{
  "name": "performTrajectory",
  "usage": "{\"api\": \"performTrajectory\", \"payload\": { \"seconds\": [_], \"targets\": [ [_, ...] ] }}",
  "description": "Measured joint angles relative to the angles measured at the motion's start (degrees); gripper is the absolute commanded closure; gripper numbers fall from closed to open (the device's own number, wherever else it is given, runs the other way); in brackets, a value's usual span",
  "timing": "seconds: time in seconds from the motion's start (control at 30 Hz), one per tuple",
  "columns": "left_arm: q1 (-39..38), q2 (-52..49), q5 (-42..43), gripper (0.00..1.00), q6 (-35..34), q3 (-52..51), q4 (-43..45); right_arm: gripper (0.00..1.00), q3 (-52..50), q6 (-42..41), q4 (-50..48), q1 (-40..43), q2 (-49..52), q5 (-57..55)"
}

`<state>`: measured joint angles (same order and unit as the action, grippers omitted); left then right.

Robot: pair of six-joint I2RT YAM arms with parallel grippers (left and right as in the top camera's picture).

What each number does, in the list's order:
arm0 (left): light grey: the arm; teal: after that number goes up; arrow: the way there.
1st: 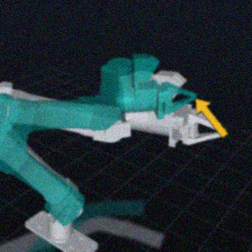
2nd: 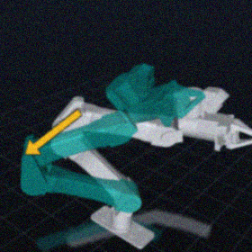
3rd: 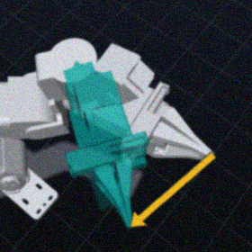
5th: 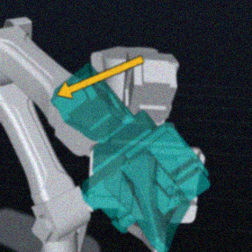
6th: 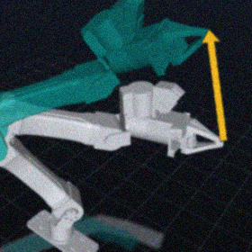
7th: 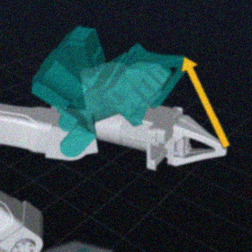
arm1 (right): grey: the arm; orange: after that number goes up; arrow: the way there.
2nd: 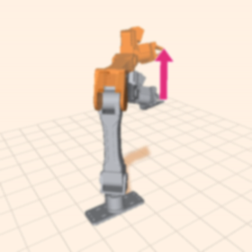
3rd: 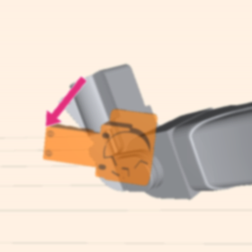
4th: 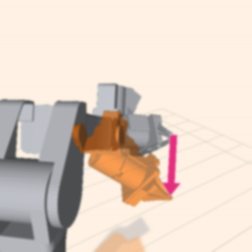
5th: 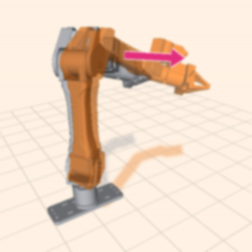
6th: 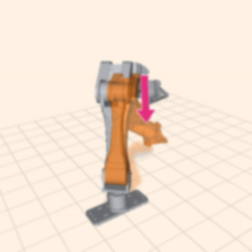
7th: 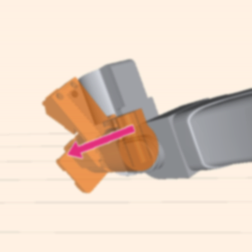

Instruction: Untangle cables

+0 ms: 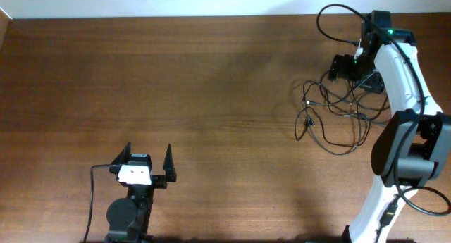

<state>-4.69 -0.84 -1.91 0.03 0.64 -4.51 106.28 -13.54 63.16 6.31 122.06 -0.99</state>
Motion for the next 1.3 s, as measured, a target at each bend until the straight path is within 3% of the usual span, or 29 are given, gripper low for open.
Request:
{"api": "performTrajectory", "payload": {
  "seconds": [0.4, 0.77, 1.3],
  "targets": [
    [0.00, 0.00, 0.00, 0.01, 0.00, 0.00, 0.00, 0.02, -0.17, -0.02, 0.02, 0.00, -1.46, 0.00],
    [0.00, 0.00, 0.00, 0.01, 0.00, 0.00, 0.00, 0.02, -0.35, -0.02, 0.02, 0.00, -38.01, -0.02],
    [0.00, 0.00, 0.00, 0.01, 0.00, 0.00, 0.00, 0.01, -0.37, -0.04, 1.07, 0.00, -64.17, -0.02]
  ]
}}
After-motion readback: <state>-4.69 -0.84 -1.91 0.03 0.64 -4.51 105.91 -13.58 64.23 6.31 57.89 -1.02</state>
